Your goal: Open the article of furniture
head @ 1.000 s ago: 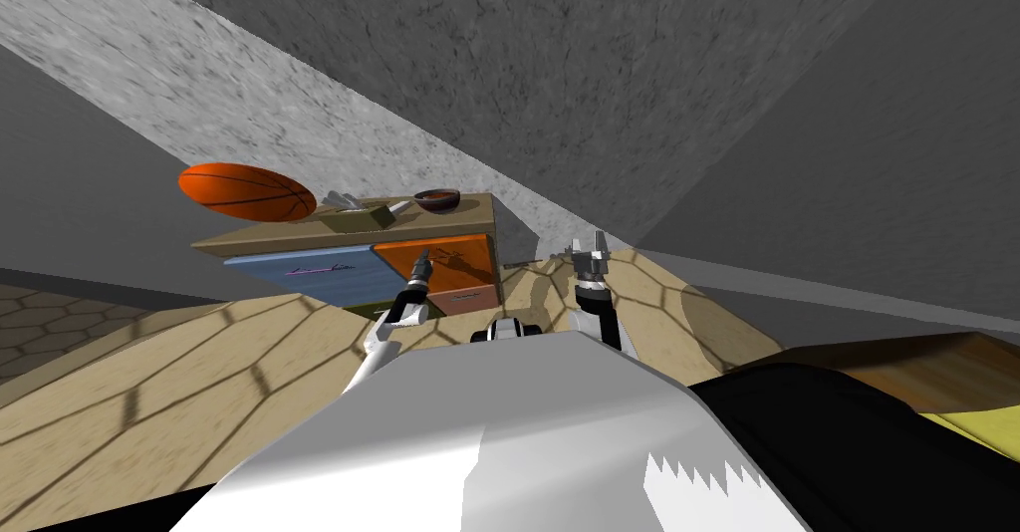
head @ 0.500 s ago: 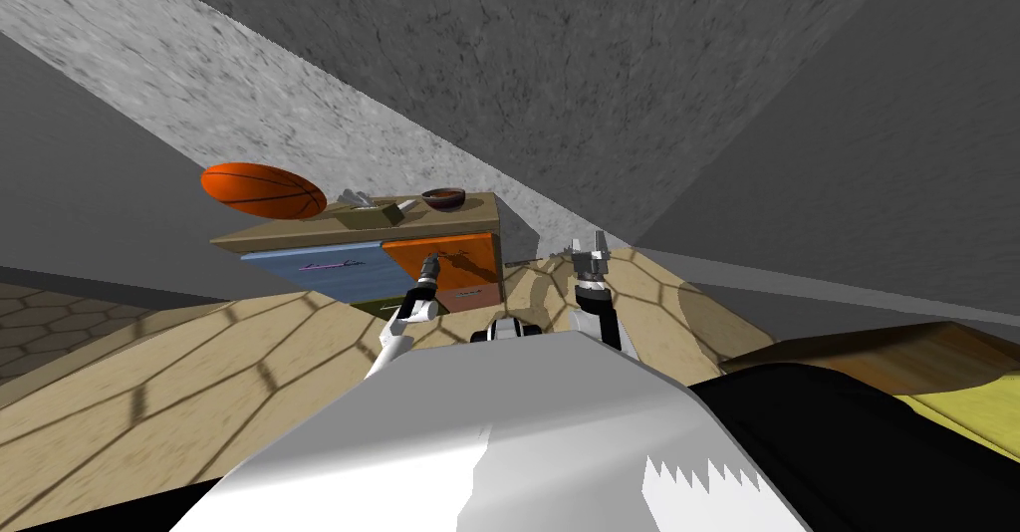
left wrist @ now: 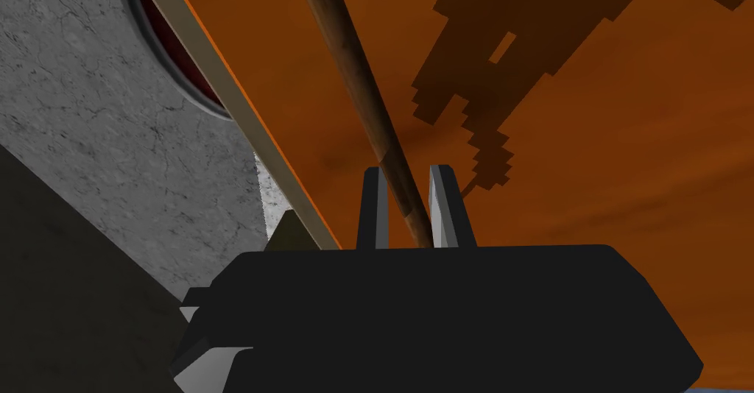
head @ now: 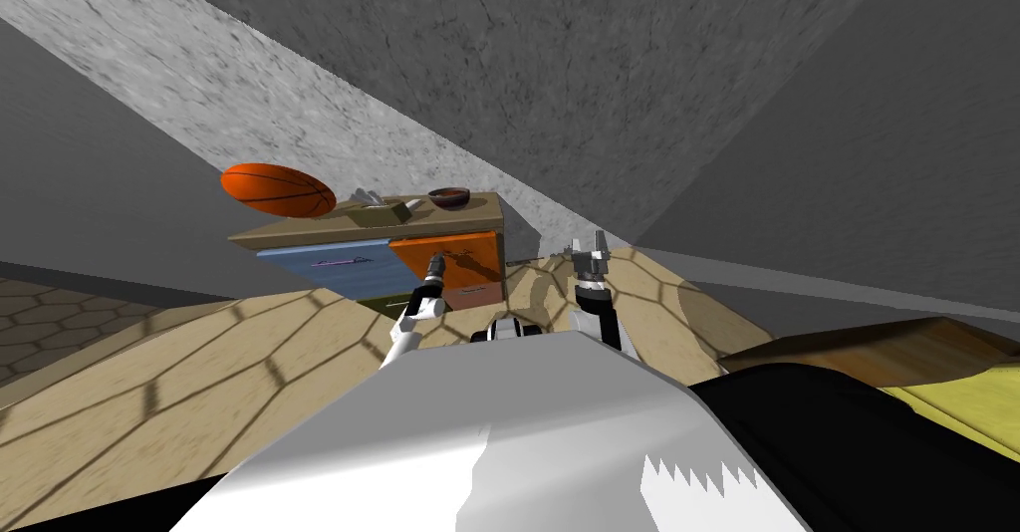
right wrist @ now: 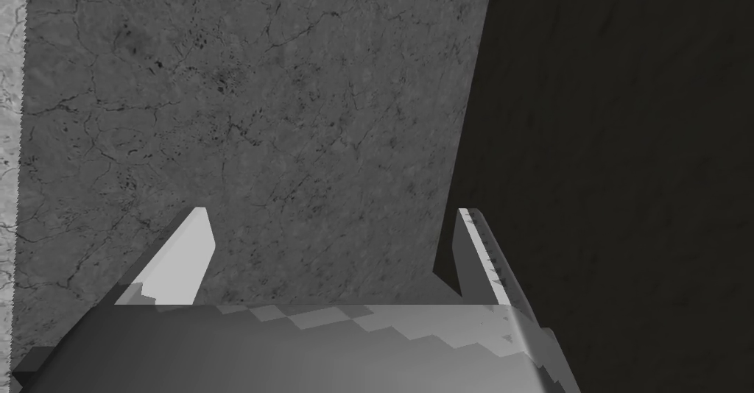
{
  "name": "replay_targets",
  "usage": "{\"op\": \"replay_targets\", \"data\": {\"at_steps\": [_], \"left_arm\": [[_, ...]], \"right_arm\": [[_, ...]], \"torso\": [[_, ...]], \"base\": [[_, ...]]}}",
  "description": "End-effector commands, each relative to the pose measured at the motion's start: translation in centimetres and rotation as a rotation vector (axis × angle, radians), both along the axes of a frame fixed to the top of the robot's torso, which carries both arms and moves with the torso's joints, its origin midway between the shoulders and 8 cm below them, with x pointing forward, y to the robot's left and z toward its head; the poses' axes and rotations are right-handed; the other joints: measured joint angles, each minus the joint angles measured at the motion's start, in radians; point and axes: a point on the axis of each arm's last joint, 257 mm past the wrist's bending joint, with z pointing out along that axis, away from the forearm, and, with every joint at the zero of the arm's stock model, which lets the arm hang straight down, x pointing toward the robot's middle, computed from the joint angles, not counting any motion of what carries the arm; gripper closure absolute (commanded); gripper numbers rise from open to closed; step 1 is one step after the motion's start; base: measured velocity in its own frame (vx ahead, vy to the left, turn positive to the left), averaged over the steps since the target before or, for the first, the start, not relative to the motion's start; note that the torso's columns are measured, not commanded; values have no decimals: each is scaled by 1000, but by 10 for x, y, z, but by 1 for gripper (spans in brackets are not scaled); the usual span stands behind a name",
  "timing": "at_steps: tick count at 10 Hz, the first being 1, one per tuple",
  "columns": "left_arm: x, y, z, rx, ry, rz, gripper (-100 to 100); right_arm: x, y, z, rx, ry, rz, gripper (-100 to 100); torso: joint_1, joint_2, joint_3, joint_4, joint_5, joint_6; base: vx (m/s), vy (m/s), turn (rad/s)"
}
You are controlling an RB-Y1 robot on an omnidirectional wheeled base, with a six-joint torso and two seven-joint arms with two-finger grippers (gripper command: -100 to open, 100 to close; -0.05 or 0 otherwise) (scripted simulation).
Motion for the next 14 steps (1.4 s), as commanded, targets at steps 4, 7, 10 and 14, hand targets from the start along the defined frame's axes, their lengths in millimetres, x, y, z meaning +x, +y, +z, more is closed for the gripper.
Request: {"op": "replay_targets", "data": {"at_steps": [4,7,10,14], "left_arm": [[1,-3,8,3,9,-15,100],[-4,-7,11,5,8,-26,100],[-5,-5,14,0,26,-34,-100],[-2,-2,35,-2,26,-48,-100]], "right_arm": [[0,0,0,0,0,0,0],[0,0,0,0,0,0,0],[0,0,0,0,0,0,0],[0,0,0,0,0,0,0]], "torso": [[-2,6,4,4,-2,-2],[-2,5,3,2,-1,0],[-3,-1,-1,4,-3,0],[-1,-1,0,0,0,1]], "base": [[-144,-36,47],[-172,-16,34],[-100,-14,28],[11,-30,41]]}}
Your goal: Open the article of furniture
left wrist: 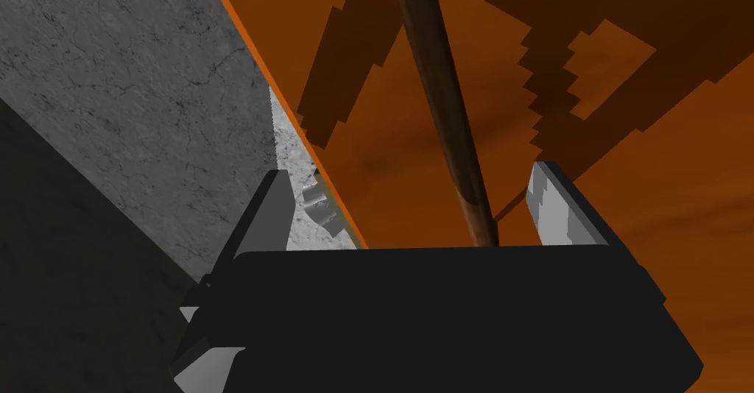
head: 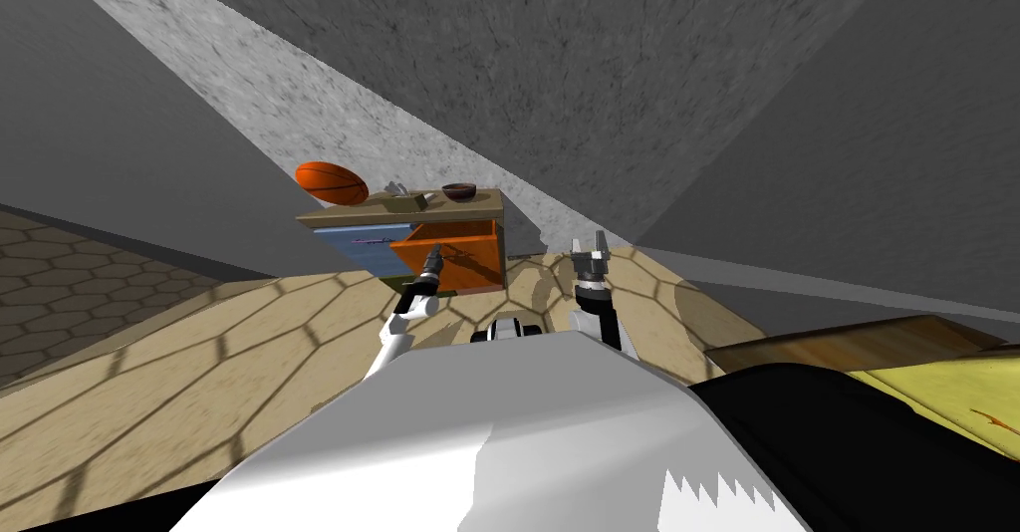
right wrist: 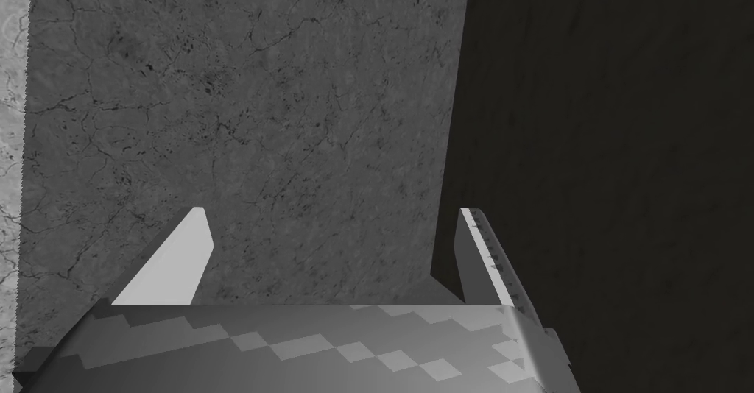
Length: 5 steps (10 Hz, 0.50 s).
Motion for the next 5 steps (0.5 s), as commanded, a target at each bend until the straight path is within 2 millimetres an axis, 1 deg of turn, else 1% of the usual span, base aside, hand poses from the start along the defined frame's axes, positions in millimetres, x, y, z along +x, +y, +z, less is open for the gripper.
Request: {"op": "replay_targets", "data": {"at_steps": [1,4,5], "left_arm": [[3,2,15,-1,0,-11,-100],[4,2,31,0,0,-25,-100],[4,2,22,-3,10,-21,-100]], "right_arm": [[0,0,0,0,0,0,0],[0,0,0,0,0,0,0],[0,0,0,0,0,0,0]], "torso": [[0,1,1,0,0,0],[-1,3,2,2,-1,-1],[-2,5,3,4,-2,0]], "base": [[10,-24,35],[4,-27,37],[5,-9,11]]}}
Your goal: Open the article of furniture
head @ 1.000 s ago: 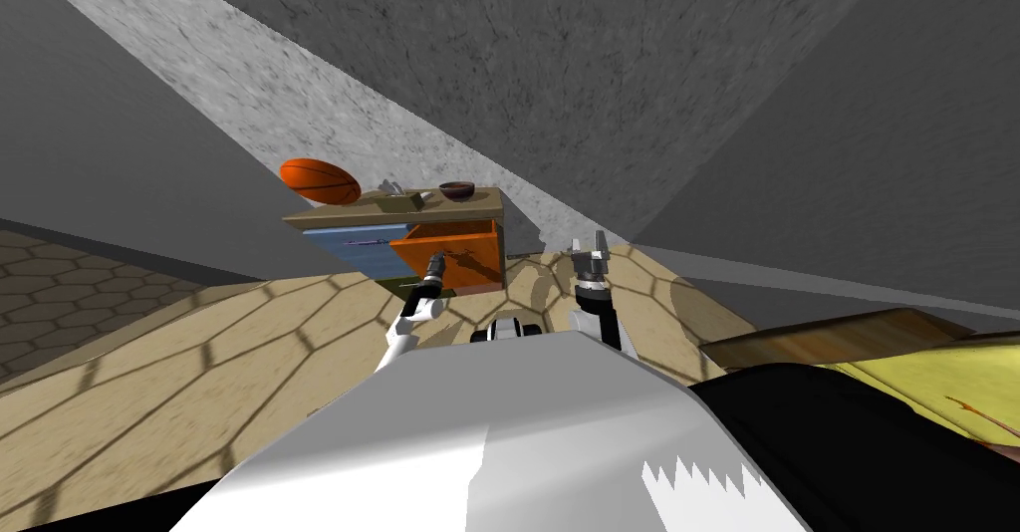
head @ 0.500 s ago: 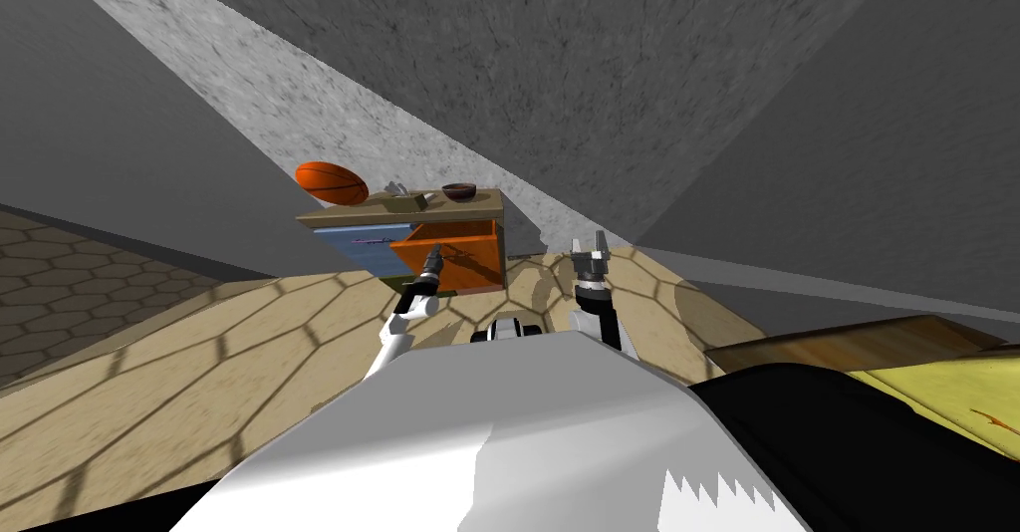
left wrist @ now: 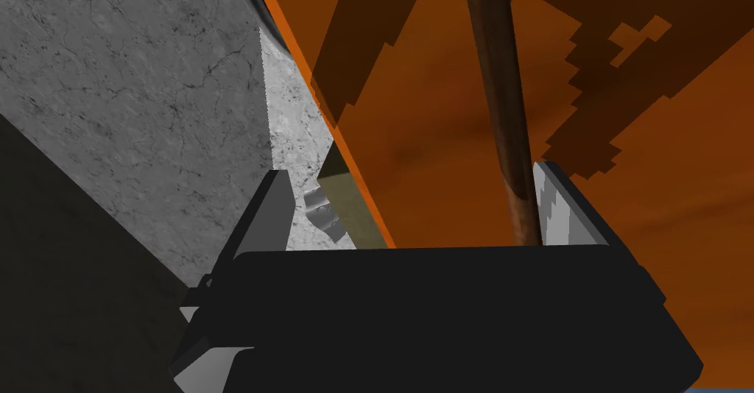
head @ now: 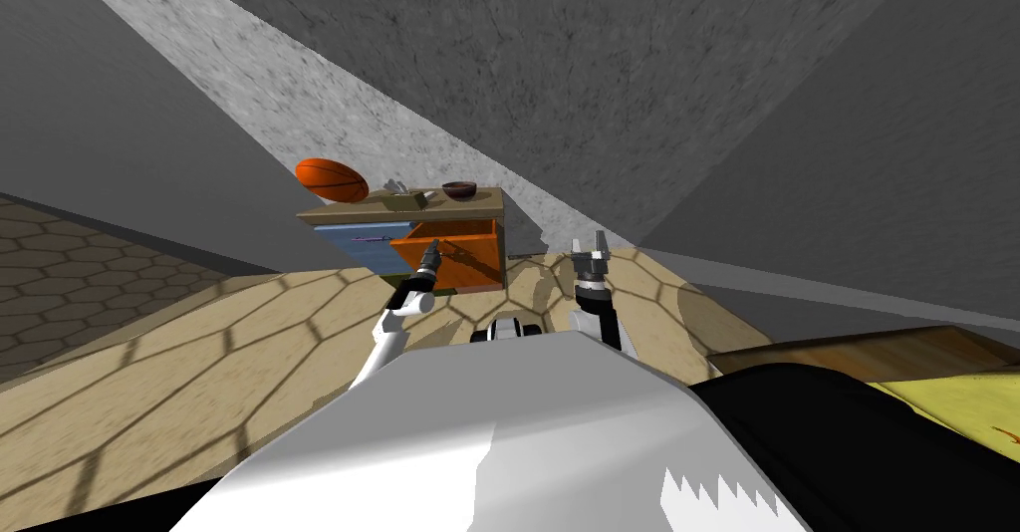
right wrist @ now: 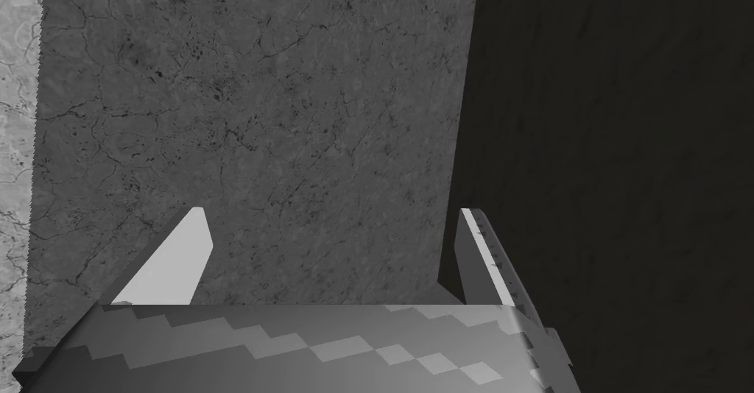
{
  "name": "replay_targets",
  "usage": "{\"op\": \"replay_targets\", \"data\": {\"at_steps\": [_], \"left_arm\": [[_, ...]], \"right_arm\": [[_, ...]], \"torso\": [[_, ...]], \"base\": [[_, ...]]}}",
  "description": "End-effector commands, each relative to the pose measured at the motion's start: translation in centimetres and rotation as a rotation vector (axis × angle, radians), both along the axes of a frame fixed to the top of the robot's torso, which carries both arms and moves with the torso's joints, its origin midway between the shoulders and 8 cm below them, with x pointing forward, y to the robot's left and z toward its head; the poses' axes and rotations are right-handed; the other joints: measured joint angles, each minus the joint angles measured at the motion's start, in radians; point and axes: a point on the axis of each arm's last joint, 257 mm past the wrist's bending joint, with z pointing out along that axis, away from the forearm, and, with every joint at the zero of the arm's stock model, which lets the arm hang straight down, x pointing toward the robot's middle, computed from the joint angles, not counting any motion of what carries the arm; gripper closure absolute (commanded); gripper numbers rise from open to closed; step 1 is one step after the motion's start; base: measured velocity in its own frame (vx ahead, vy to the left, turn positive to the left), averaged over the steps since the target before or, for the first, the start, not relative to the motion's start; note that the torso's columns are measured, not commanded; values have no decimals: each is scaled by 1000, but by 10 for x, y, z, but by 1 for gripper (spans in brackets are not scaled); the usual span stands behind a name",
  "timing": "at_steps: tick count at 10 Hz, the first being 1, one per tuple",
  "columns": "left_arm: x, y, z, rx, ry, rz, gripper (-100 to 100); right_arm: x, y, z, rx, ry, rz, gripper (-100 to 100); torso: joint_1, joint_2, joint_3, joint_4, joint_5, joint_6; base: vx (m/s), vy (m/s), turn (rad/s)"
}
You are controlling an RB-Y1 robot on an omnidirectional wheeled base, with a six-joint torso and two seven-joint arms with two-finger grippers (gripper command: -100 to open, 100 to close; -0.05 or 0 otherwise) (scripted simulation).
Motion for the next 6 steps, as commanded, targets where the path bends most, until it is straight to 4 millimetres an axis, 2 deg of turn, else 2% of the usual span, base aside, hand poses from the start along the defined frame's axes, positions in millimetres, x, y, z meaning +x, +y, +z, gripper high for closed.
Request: {"op": "replay_targets", "data": {"at_steps": [1,6], "left_arm": [[0,0,-1,0,4,0,0],[0,1,-5,-1,14,1,0]], "right_arm": [[0,0,0,0,0,0,0],[0,0,0,0,0,0,0]], "torso": [[0,0,0,-1,1,1],[1,-3,-2,-3,2,0]], "base": [[0,0,0],[0,0,0]]}}
